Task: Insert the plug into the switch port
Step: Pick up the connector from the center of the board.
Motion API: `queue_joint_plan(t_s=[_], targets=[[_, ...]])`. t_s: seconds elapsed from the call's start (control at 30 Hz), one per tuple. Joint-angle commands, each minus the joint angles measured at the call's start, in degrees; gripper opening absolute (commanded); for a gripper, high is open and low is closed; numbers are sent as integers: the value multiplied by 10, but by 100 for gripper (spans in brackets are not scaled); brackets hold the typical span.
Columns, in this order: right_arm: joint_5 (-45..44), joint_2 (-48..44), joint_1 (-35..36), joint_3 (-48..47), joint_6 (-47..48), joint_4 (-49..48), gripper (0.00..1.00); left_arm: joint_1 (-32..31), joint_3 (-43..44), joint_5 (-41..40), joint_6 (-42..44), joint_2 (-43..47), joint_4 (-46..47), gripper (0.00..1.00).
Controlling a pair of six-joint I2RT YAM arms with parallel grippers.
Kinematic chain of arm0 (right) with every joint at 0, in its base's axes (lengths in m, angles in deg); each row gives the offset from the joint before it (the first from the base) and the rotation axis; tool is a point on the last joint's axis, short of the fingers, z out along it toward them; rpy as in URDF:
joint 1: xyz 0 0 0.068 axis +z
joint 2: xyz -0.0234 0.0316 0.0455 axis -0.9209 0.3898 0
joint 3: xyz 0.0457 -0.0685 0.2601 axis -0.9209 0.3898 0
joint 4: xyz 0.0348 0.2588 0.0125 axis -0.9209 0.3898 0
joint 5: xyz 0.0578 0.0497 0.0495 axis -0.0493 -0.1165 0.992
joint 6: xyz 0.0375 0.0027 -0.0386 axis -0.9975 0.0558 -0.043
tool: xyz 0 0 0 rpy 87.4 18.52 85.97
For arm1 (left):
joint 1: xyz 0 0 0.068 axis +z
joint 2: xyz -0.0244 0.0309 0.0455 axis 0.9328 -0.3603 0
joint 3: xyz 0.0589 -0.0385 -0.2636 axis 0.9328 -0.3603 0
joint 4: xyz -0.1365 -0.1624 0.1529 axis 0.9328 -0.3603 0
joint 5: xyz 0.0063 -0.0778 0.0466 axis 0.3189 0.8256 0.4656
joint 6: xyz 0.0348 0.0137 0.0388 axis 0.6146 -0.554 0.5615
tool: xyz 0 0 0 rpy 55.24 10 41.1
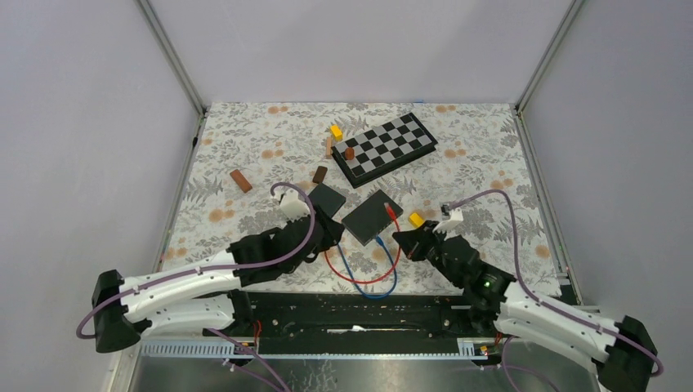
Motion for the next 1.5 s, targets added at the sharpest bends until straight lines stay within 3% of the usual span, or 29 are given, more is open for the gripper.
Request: queue_joint_plan(t_s=[0.0,0.17,0.3,0.4,0.67,1.1,1.47], targets=[[-23,-96,1,-48,174,2,0,0,65,16,71,39,57,43],[23,-192,1,-77,303,-24,0,0,101,42,136,67,81,47],[59,-208,1,-104,391,-35,0,0,114,113,230,83,145,64],[64,-202,1,-117,433,-51,0,0,141,166,287,85,160,71],[111,-180,1,-152,533,-104,0,0,226,248,361,69,139,73],[171,-193,1,-210,540,-107,0,0,287,309,401,79,153,73],[131,-248,0,-205,501,-117,0,0,326,264,429,127,107,77]])
